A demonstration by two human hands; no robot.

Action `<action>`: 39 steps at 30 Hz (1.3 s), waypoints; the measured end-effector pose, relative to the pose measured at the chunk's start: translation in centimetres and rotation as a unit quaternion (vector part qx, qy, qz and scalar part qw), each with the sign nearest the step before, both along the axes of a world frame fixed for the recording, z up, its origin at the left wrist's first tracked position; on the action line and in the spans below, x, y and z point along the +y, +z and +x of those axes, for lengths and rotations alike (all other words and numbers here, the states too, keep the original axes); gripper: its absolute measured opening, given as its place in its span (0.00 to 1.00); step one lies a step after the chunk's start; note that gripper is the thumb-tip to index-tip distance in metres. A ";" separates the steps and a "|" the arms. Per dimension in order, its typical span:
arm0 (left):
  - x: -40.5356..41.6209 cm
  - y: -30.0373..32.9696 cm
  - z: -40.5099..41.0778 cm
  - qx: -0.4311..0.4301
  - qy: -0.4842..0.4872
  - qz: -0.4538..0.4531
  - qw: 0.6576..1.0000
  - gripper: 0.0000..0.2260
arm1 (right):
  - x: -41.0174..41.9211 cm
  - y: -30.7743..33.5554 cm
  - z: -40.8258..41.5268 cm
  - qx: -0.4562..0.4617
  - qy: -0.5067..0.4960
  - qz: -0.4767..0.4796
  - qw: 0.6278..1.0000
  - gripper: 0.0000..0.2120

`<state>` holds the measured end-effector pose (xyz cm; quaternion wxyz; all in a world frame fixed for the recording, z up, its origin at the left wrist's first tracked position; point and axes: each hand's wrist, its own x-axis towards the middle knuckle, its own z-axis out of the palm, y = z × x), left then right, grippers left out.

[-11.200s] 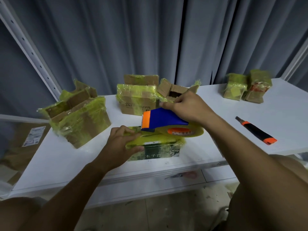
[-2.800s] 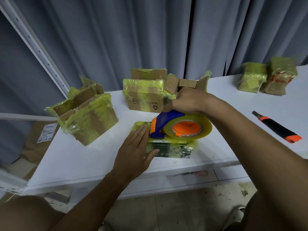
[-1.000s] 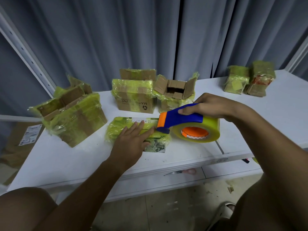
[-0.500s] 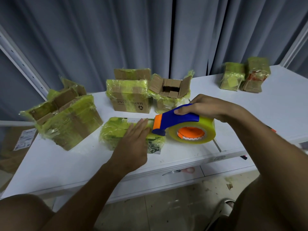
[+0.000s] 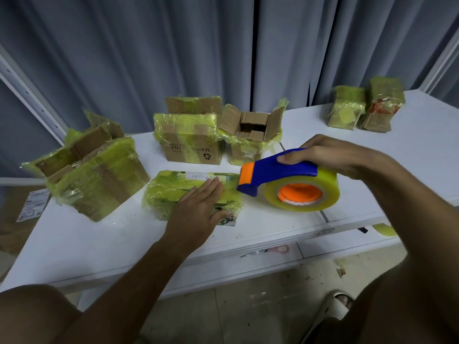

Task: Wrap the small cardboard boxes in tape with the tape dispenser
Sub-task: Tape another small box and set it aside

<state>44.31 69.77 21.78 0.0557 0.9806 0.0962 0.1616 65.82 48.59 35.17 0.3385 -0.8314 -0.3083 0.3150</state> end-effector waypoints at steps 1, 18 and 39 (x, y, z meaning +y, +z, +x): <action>-0.1 0.0 0.0 -0.001 0.001 0.002 1.000 0.32 | -0.6 0.2 0.3 0.002 -0.004 0.000 1.000 0.26; -1.8 -0.1 1.7 0.042 -0.038 0.096 0.994 0.29 | -1.0 -1.6 -0.7 -0.055 0.002 -0.036 0.998 0.24; -1.9 0.3 1.6 0.053 -0.065 0.013 0.996 0.30 | 0.5 -2.7 -3.7 -0.131 0.017 -0.099 0.986 0.23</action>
